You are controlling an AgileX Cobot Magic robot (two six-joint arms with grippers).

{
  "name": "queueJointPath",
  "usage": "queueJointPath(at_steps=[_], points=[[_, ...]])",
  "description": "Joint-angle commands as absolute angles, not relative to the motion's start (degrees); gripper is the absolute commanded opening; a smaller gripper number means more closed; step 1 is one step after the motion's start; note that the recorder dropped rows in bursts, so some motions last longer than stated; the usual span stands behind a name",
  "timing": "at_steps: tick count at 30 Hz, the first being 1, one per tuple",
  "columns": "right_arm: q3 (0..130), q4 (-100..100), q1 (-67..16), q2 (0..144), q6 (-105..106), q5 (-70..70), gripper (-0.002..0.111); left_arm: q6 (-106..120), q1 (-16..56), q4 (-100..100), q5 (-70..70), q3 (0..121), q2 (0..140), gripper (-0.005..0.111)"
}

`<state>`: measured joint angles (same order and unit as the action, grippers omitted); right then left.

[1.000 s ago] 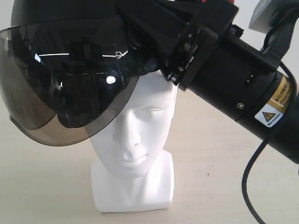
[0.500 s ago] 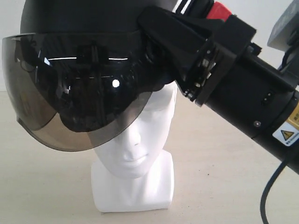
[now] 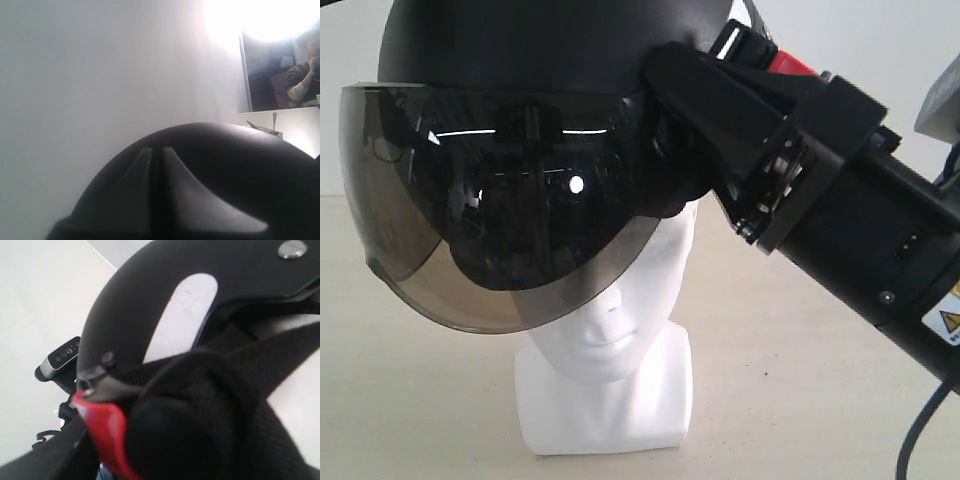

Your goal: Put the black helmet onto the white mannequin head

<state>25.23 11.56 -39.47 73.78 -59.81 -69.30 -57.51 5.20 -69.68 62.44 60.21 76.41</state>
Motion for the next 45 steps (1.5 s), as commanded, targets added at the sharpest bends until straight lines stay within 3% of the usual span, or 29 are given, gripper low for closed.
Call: queueJointPath(at_steps=[1,28,31,37,45], points=[[22.44,4.46,-38.89,72.55,-55.93,-69.96,0.0,-57.77,5.42,-70.5,63.16,60.37,76.72,0.004],[18.51,-6.26,-38.89,72.55,-47.08,-66.06,0.001,-56.29,13.35,-73.31,61.41,60.37,83.0,0.004],[18.51,-6.79,-38.89,72.55,-46.33,-64.21,0.011,-56.29,13.35,-73.44,61.65,60.37,83.0,0.004],[18.51,-8.88,-38.89,72.55,-46.2,-58.46,0.054,-56.74,13.45,-73.54,61.83,60.37,83.0,0.004],[18.33,-12.34,-38.89,72.55,-44.08,-54.2,0.058,-56.48,16.64,-74.52,60.54,60.37,83.11,0.004]])
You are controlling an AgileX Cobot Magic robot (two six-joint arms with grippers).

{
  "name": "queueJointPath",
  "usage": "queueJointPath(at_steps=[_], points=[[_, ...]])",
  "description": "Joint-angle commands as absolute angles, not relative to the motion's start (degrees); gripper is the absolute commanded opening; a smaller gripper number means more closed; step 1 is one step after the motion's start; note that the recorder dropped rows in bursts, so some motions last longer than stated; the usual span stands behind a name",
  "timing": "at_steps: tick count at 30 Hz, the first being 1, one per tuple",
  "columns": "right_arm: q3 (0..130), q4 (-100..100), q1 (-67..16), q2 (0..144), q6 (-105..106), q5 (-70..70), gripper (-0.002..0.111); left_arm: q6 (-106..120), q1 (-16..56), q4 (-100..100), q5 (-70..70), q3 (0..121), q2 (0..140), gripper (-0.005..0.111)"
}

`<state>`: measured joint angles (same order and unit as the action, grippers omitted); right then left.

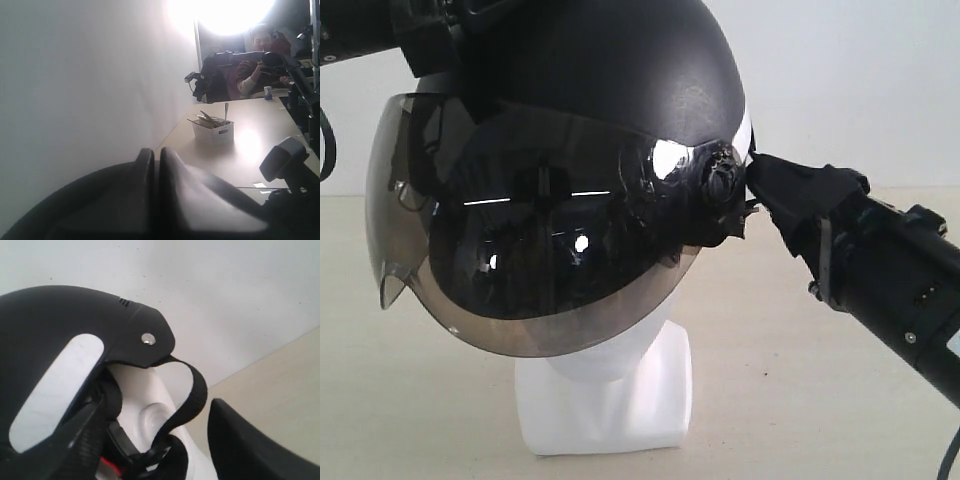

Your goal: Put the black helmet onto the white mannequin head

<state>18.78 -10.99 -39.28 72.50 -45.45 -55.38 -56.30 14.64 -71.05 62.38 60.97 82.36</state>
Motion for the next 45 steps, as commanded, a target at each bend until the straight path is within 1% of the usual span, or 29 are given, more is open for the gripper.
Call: queueJointPath(at_steps=[1,9,19,20,22,23,25,26,28,29,31,34,36,38,40,41,42,45], points=[[18.33,-12.56,-38.89,72.55,-43.97,-54.2,0.058,-56.48,16.76,-74.77,60.44,60.37,83.11,0.004],[18.33,-13.6,-38.89,72.55,-43.99,-48.59,0.058,-56.97,16.76,-74.75,60.44,60.37,83.11,0.004],[18.33,-14.5,-38.89,72.55,-43.16,-49.74,0.058,-58.65,16.76,-74.78,61.72,60.37,83.11,0.004],[18.33,-14.5,-38.89,72.55,-43.16,-49.74,0.055,-58.65,16.76,-74.78,61.86,60.37,83.11,0.004],[18.33,-14.5,-38.89,72.55,-43.16,-49.74,0.044,-58.65,16.76,-74.78,62.01,60.37,83.11,0.004],[18.33,-14.5,-38.89,72.55,-43.16,-49.89,0.034,-58.96,16.76,-74.78,62.01,60.37,83.11,0.004],[18.33,-14.5,-38.89,72.55,-42.9,-50.68,0.021,-59.13,16.76,-74.78,62.01,60.37,83.11,0.004],[18.33,-14.5,-38.89,72.55,-42.91,-51.08,0.012,-59.09,16.76,-74.89,62.01,60.37,83.11,0.004],[18.33,-14.5,-38.78,72.55,-42.72,-51.18,0.001,-59.09,16.76,-75.48,62.01,60.37,83.11,0.004],[18.44,-14.5,-38.52,72.55,-42.55,-51.18,0.0,-59.25,17.17,-75.74,61.86,60.37,83.11,0.004],[18.44,-14.15,-38.25,72.55,-42.55,-51.18,0.002,-59.25,18.15,-76.18,60.66,60.37,83.11,0.004],[18.44,-13.23,-38.25,72.55,-41.89,-51.07,0.013,-59.14,19.63,-76.79,59.4,60.37,83.11,0.004],[18.44,-12.09,-38.25,72.55,-42.04,-51.07,0.029,-59.14,19.98,-77.26,58.75,60.37,83.11,0.004],[18.44,-11.11,-38.25,72.55,-43.41,-50.98,0.051,-59.45,19.99,-77.37,58.61,60.37,83.11,0.004],[18.44,-11.77,-38.25,72.55,-45.51,-50.72,0.068,-59.57,19.99,-77.37,58.49,60.37,83.11,0.004],[18.44,-12.41,-38.25,72.55,-46.56,-50.72,0.072,-59.57,19.99,-77.37,58.49,60.37,83.11,0.004],[18.44,-12.72,-38.25,72.55,-46.69,-50.72,0.071,-59.57,19.99,-77.37,58.49,60.37,83.11,0.004],[19.41,-13.2,-38.25,72.55,-46.69,-49.94,0.059,-59.57,19.99,-77.37,58.49,60.37,83.11,0.004]])
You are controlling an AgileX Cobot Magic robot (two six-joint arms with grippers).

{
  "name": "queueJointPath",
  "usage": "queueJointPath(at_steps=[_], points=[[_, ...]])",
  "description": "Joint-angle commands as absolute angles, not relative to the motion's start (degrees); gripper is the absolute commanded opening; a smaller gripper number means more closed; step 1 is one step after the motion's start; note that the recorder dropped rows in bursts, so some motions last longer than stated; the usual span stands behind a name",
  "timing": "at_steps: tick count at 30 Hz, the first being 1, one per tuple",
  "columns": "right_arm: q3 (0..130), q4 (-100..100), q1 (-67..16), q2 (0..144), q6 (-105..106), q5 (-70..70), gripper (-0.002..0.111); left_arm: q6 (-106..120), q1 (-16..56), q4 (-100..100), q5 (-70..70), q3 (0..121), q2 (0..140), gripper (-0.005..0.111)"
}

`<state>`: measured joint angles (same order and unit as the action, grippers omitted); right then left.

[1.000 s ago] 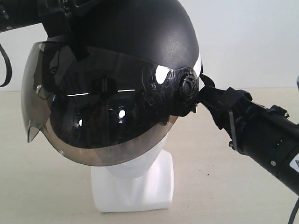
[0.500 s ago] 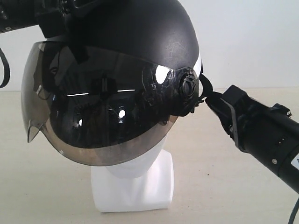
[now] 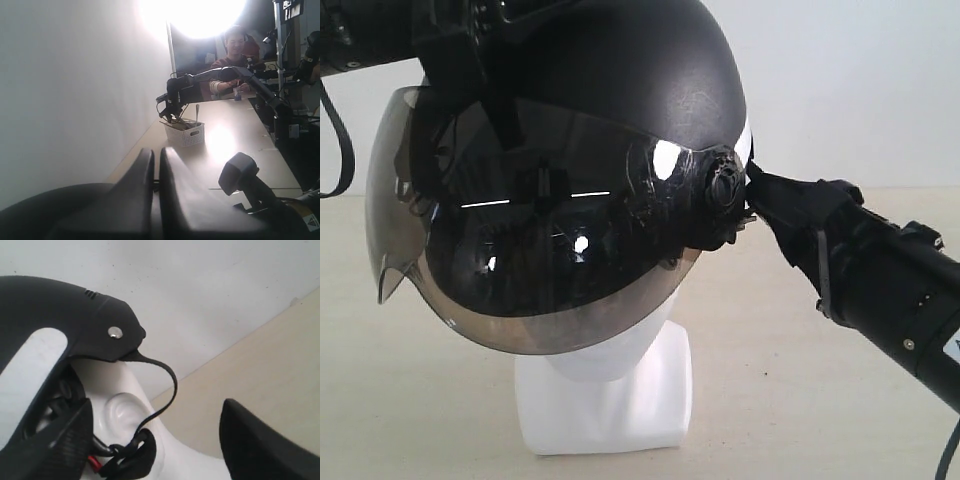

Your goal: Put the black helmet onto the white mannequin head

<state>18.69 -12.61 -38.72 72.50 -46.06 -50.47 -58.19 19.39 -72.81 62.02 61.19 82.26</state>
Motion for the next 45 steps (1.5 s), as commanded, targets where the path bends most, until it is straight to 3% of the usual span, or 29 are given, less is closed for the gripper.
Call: queueJointPath(at_steps=[1,4,10,22,25,29,45], points=[[20.24,-12.91,-38.25,72.55,-46.47,-49.37,0.054,-59.57,19.99,-77.37,58.36,60.37,83.11,0.004],[23.41,-12.43,-38.25,72.55,-44.22,-45.68,0.045,-59.57,19.99,-77.37,58.24,60.37,83.11,0.004],[27.42,-13.03,-38.25,72.55,-43.31,-38.0,0.05,-60.15,19.99,-77.37,58.36,60.37,83.11,0.004],[27.54,-18.04,-38.25,72.65,-38.33,-34.47,0.049,-61.47,19.99,-76.87,55.56,60.37,83.11,0.004],[27.54,-19.5,-38.25,72.65,-36.26,-34.47,0.035,-61.44,19.99,-76.87,55.44,60.37,83.11,0.004],[27.54,-21.31,-38.25,72.65,-33.0,-34.72,0.002,-62.03,19.99,-76.87,55.6,60.37,83.11,0.004],[27.54,-21.86,-38.25,72.65,-29.96,-35.75,0.0,-62.04,19.99,-77.38,55.44,60.37,83.11,0.004]])
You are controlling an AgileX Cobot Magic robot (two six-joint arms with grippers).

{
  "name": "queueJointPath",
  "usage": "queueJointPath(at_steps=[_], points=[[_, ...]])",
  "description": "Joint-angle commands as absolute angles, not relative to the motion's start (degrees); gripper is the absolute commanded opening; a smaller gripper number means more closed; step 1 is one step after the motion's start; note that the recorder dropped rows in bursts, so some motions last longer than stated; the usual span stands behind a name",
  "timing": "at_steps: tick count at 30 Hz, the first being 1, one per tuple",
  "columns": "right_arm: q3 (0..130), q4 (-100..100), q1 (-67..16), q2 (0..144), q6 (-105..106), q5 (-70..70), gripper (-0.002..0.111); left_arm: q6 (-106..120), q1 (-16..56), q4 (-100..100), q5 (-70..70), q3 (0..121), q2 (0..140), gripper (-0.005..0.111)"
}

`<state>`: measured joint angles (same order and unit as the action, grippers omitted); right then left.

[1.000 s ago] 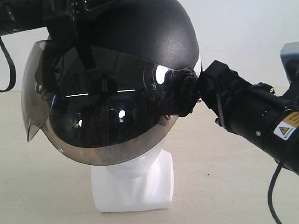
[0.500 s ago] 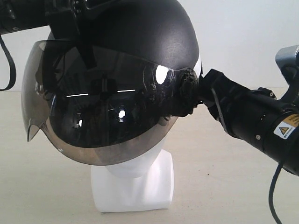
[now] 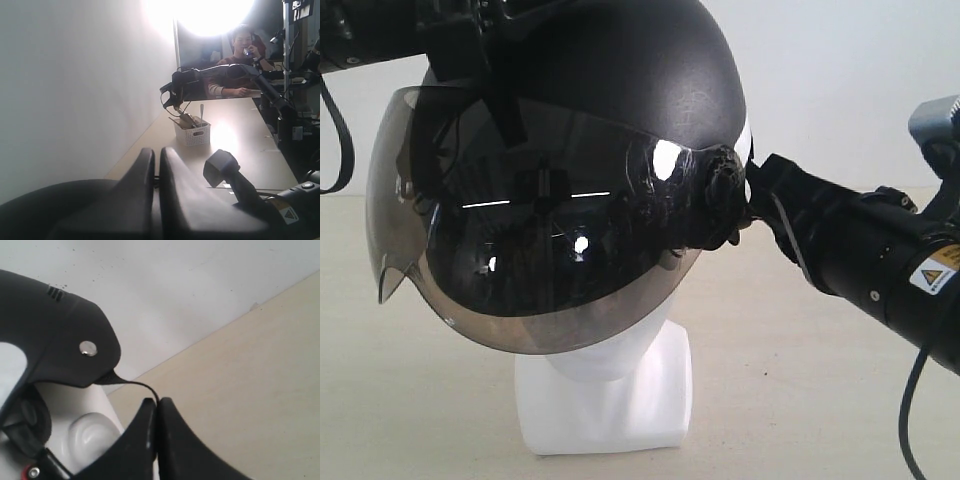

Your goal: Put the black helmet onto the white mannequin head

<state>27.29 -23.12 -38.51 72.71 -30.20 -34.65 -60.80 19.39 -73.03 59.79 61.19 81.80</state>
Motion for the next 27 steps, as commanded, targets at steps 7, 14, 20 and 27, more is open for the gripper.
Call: queueJointPath(at_steps=[7,14,20,27], points=[[27.54,-21.08,-38.25,72.65,-30.26,-35.27,0.06,-62.14,19.99,-77.38,55.42,60.37,83.11,0.004],[30.36,-19.45,-34.21,72.65,-31.3,-27.62,0.036,-62.12,19.99,-77.38,55.67,60.37,83.11,0.004],[32.2,-15.58,-33.64,72.65,-32.82,-24.38,0.033,-62.12,19.99,-77.38,55.67,60.37,83.11,0.004],[32.1,-15.06,-33.64,72.65,-32.41,-23.04,0.032,-62.12,19.99,-77.38,55.91,60.37,83.11,0.004]])
